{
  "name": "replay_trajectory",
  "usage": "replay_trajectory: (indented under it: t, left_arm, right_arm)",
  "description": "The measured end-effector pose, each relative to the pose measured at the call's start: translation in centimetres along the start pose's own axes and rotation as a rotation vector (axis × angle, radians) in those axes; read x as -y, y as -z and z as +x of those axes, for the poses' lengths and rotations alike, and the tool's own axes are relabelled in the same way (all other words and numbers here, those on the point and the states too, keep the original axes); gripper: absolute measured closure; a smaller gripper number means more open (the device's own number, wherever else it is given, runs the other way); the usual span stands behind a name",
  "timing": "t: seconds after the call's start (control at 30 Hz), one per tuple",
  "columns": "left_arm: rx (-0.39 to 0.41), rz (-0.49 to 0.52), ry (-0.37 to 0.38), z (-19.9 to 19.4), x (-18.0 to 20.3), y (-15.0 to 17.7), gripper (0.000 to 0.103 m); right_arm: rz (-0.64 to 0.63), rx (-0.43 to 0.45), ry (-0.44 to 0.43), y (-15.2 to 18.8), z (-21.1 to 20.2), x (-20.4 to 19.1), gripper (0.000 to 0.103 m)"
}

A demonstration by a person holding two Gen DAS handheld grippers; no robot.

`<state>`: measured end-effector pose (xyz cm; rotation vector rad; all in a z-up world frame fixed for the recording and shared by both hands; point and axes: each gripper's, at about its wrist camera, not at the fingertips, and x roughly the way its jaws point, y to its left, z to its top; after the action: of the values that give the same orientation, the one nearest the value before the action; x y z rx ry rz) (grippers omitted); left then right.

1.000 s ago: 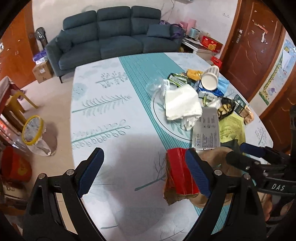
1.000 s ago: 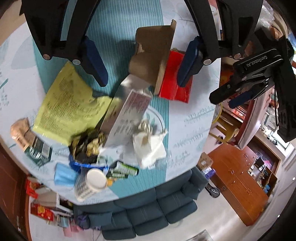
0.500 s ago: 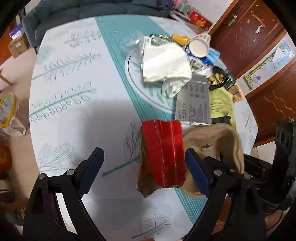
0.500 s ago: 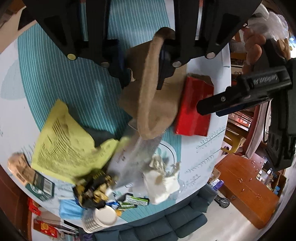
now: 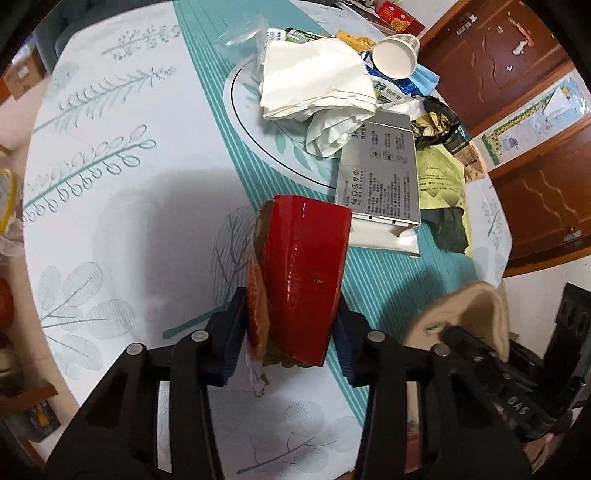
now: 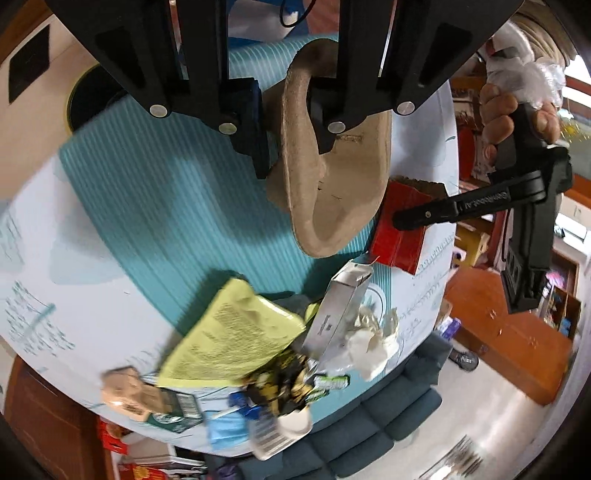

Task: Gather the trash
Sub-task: 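Carry the red box and paper bag to the bin and release both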

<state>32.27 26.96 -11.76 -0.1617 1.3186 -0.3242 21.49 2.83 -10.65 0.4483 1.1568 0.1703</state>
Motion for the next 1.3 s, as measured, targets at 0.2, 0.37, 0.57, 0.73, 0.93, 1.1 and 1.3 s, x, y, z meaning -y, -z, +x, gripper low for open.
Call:
replay_trajectory:
  t: [0.2, 0.37, 0.57, 0.73, 0.93, 1.1, 1.3]
  left_arm:
    - [0.046, 0.079, -0.028, -1.7, 2.7, 1.3, 0.068]
    - [0.081, 0.169, -0.004, -3.3, 6.9, 3.4, 0.068]
    - [0.085, 0.335, 0.021, -4.2, 14.6, 7.3, 0.068]
    - [0.056, 0.507, 0.039, -2.3, 22.8, 11.5, 0.067]
    - [-0.059, 0.674, 0.061, 2.8, 30.9, 17.1, 0.067]
    - [-0.135, 0.767, 0.041, 8.1, 34.7, 20.5, 0.067]
    - [-0.205, 0.829, -0.006, 15.7, 38.2, 24.0, 0.067]
  right_arm:
    - [0.031, 0.067, -0.009, 0.8, -3.1, 1.6, 0.089]
    - [0.059, 0.123, 0.001, 2.2, -5.8, 4.0, 0.089]
    - [0.124, 0.178, 0.036, 5.5, -8.8, 8.6, 0.089]
    - [0.220, 0.205, 0.138, 9.2, -11.1, 15.0, 0.089]
    - [0.332, 0.206, 0.289, 13.1, -11.7, 22.4, 0.089]
    - [0.446, 0.137, 0.374, 15.7, -9.8, 29.1, 0.089]
    - [0.571, 0.016, 0.399, 17.9, -5.5, 36.0, 0.089]
